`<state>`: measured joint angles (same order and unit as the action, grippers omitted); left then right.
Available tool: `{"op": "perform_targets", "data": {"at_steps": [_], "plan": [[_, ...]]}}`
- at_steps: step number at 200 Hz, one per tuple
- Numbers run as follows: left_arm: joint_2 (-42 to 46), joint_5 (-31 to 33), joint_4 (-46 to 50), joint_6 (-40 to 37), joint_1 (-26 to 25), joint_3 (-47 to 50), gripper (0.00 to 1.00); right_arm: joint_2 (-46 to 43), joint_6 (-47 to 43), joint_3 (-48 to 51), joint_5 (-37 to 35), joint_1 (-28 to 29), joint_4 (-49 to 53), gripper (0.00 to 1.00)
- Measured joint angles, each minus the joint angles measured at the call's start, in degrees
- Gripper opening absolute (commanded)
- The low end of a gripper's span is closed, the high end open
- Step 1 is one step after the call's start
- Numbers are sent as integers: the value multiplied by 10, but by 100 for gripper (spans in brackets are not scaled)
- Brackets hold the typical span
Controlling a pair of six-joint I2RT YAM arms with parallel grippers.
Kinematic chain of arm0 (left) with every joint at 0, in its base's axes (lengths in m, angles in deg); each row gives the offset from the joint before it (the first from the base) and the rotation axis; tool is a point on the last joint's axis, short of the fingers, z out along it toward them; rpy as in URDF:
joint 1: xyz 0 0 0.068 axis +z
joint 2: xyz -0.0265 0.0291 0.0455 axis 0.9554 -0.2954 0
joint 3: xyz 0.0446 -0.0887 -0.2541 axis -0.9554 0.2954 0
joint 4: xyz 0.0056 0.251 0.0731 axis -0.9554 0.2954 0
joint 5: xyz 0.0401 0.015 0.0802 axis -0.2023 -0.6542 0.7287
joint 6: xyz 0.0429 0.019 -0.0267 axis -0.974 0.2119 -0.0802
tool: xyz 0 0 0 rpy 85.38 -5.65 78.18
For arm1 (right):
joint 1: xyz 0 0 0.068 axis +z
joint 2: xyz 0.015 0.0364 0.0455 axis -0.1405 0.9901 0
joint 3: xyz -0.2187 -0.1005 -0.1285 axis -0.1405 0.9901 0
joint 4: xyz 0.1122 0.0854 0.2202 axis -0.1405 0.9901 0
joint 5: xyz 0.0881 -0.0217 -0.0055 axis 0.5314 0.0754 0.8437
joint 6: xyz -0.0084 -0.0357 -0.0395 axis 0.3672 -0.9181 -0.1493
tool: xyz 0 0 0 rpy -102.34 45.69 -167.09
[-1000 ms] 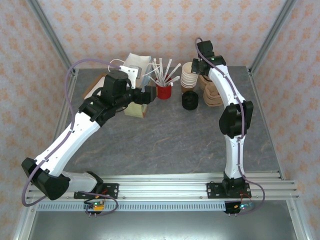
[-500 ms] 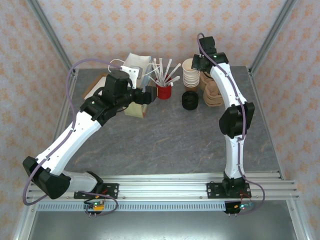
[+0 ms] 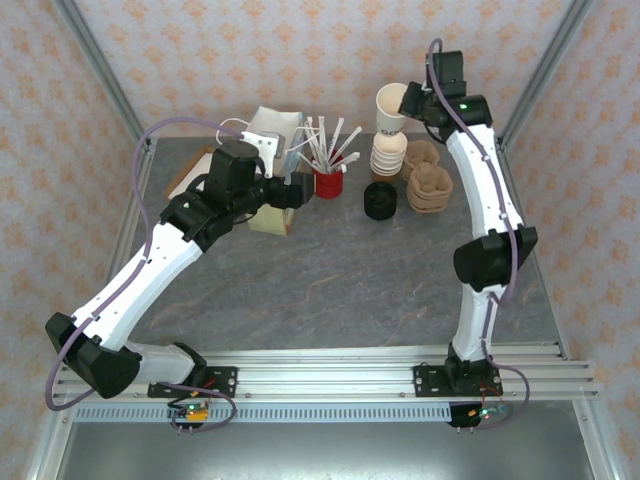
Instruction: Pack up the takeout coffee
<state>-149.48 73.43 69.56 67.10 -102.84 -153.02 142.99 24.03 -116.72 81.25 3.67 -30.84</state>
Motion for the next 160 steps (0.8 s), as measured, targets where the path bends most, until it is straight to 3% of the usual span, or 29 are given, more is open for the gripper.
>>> {"op": "perform_targets", "data": {"at_steps": [22, 50, 93, 129, 160], "plan": [[2, 0, 0, 0, 0, 0, 94, -61, 2, 60, 23, -3, -9, 8], [29, 0, 0, 0, 0, 22, 94, -186, -4, 213, 70, 17, -24, 8], [112, 10, 9, 0, 0, 78, 94, -392, -25, 508, 111, 134, -69, 8], [122, 37, 13, 0, 0, 81, 94, -402, -29, 662, 106, 231, -141, 8], [120, 44, 20, 0, 0, 81, 94, -370, -28, 745, 104, 273, -213, 8]]}}
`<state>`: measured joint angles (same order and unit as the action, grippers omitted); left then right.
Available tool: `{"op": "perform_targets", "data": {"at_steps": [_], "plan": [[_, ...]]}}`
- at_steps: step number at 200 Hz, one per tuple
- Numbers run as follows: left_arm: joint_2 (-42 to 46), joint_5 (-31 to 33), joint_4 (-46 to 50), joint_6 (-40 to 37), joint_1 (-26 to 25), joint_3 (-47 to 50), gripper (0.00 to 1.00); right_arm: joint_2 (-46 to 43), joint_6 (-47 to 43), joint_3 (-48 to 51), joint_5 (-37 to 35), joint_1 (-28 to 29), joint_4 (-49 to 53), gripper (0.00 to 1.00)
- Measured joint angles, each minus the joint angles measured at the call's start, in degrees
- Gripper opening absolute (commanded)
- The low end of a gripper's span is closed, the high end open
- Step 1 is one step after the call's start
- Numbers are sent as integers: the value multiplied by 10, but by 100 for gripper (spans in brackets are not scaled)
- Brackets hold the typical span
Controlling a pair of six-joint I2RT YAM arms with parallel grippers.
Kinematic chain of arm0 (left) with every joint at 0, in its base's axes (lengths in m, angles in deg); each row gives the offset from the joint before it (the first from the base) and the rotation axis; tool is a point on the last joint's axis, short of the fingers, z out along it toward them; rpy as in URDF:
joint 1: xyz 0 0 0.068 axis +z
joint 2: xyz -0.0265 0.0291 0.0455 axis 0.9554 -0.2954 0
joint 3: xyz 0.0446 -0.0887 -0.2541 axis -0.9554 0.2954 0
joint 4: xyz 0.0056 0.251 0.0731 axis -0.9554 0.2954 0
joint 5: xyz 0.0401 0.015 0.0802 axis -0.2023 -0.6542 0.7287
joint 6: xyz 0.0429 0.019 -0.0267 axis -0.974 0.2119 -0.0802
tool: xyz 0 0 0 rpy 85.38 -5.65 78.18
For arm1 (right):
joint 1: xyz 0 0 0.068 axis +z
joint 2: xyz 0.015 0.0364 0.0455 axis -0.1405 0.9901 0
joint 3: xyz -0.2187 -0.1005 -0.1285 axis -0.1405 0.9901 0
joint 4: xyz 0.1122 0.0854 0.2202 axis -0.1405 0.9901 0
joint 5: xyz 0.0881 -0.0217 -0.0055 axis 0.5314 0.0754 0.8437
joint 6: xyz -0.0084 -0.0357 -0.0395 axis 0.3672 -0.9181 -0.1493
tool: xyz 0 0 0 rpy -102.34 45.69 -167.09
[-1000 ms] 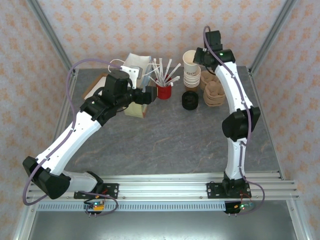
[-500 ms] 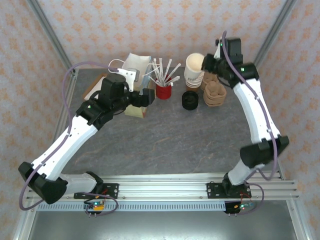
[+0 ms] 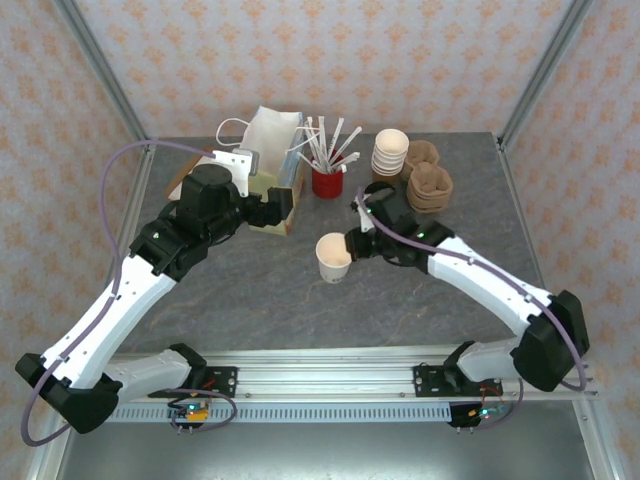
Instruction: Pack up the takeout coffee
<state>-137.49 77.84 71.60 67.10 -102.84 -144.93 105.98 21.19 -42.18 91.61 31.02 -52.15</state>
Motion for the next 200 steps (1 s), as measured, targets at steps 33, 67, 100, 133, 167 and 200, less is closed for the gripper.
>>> {"op": "perform_targets", "data": {"at_steps": [33, 67, 100, 133, 167, 200], "plan": [[-3, 0, 5, 0, 0, 0, 94, 41, -4, 15, -12, 14, -45, 8], [-4, 0, 5, 0, 0, 0, 94, 44, -13, 48, -28, 15, -82, 9], [-10, 0, 5, 0, 0, 0, 94, 49, -14, 73, -34, 15, -97, 16], [-17, -12, 5, 0, 0, 0, 94, 48, -16, 75, -35, 15, -98, 44], [-17, -67, 11, -17, 0, 0, 95, 16, -11, 71, -47, 15, -71, 56], [-17, -148, 27, -36, 0, 12, 94, -33, 1, 23, -69, -25, -35, 60]]}}
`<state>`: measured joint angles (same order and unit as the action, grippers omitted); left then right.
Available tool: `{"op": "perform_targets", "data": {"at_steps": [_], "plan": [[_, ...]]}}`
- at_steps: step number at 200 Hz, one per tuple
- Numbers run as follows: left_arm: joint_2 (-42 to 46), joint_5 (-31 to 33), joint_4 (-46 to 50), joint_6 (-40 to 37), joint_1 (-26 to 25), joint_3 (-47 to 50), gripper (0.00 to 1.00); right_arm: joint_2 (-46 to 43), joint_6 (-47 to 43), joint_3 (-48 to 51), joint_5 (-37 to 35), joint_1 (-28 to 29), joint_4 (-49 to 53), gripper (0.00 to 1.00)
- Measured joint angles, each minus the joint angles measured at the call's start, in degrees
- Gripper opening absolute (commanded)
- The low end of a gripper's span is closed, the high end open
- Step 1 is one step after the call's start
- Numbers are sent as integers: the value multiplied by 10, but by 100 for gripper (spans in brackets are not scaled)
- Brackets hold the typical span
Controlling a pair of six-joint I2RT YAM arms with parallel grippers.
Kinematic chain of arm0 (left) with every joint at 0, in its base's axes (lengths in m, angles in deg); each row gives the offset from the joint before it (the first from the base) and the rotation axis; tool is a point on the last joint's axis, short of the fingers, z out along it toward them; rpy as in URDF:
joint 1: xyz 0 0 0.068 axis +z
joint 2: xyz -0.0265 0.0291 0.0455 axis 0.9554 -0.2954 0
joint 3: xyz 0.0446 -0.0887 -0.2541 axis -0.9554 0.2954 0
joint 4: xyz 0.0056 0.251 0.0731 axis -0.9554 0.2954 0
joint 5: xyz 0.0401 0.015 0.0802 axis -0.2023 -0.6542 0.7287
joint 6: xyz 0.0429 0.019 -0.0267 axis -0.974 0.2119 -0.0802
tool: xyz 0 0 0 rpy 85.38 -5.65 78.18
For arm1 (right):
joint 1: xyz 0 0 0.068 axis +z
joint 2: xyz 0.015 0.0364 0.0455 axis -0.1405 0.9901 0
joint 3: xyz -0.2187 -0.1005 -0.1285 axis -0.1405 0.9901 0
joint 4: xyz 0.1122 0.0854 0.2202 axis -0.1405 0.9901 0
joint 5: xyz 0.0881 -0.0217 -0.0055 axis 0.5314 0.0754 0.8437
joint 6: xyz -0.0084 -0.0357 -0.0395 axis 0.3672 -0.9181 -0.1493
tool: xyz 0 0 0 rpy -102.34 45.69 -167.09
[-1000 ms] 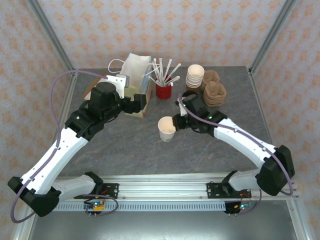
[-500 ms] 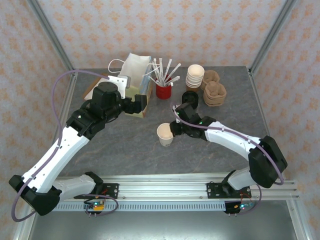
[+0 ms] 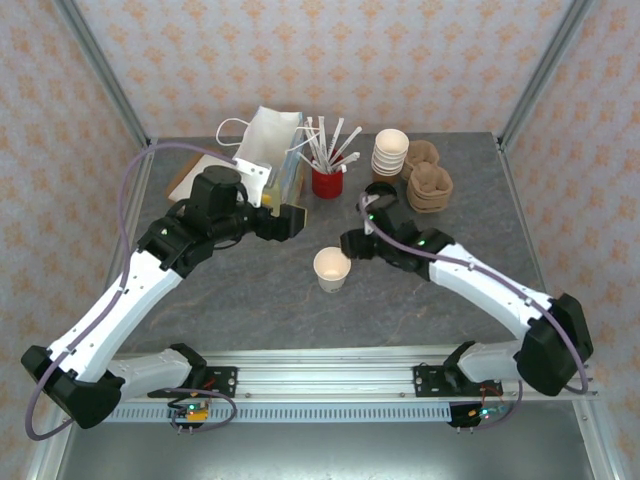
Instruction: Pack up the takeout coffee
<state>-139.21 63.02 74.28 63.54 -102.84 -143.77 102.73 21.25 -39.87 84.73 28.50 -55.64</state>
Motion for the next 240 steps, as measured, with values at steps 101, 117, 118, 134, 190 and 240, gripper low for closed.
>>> {"op": "perform_targets", "data": {"at_steps": [101, 117, 118, 134, 190, 240], "plan": [[-36, -11, -2, 33, -8, 22, 92, 233, 20, -200, -59, -206, 55, 54], [-36, -3, -2, 39, -10, 23, 92, 277, 15, -236, -67, -206, 66, 52], [-36, -3, -2, 39, -10, 23, 92, 278, 14, -238, -68, -206, 66, 52], [-36, -1, -5, 42, -10, 23, 92, 316, 6, -269, -77, -206, 80, 48], [-36, 12, -6, 43, -11, 23, 92, 396, -16, -342, -99, -206, 116, 36], [-36, 16, -6, 42, -11, 23, 92, 426, -25, -361, -101, -206, 129, 30]]}}
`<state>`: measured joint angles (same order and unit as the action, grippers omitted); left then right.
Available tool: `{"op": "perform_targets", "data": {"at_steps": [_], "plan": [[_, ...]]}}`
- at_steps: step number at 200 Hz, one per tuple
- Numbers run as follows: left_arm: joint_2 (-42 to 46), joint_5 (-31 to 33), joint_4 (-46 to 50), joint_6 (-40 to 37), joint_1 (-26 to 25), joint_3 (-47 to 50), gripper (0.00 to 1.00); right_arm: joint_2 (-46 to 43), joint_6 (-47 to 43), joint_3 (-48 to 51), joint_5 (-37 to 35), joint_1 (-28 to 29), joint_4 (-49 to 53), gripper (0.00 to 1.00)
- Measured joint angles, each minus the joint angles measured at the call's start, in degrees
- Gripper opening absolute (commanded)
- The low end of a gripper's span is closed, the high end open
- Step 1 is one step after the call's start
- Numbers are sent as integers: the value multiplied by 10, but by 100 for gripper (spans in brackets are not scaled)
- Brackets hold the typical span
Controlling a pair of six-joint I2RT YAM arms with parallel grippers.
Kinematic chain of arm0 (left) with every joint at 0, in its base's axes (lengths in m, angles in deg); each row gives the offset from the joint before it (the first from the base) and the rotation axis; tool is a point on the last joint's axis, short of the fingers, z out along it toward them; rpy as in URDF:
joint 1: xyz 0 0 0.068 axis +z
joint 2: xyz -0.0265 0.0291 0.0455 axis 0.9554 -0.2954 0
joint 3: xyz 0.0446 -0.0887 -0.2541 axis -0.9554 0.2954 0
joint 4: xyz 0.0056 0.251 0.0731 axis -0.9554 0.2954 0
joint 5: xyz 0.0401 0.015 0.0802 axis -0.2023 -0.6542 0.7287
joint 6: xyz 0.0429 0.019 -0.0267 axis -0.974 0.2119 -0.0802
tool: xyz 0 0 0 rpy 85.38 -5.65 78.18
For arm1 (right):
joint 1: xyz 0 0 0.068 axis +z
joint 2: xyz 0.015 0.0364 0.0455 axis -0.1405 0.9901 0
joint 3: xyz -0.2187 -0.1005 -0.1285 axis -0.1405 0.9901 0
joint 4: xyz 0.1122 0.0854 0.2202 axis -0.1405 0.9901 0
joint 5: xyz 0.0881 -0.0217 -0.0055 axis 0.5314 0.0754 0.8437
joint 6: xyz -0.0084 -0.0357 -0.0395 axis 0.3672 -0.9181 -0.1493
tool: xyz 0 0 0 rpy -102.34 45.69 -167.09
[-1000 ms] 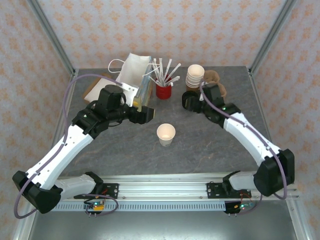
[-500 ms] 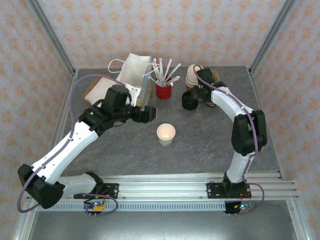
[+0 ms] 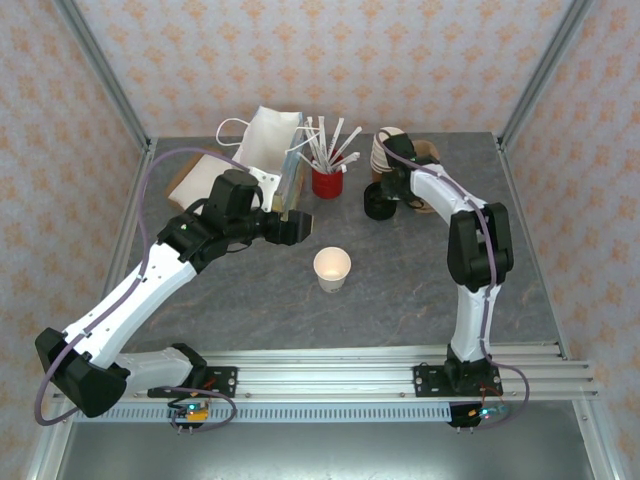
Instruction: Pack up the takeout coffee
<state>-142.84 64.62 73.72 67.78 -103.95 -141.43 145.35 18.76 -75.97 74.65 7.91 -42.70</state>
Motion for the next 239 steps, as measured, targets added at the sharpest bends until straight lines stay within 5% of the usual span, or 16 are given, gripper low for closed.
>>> {"op": "perform_targets", "data": {"at_steps": [90, 159, 239], "plan": [[0, 5, 0, 0, 0, 3, 92, 7, -9, -8, 0, 0, 14, 16], [0, 10, 0, 0, 0, 3, 92, 1, -11, -8, 0, 0, 15, 16], [3, 11, -37, 16, 0, 13, 92, -144, 10, 58, 41, 0, 3, 14]]}}
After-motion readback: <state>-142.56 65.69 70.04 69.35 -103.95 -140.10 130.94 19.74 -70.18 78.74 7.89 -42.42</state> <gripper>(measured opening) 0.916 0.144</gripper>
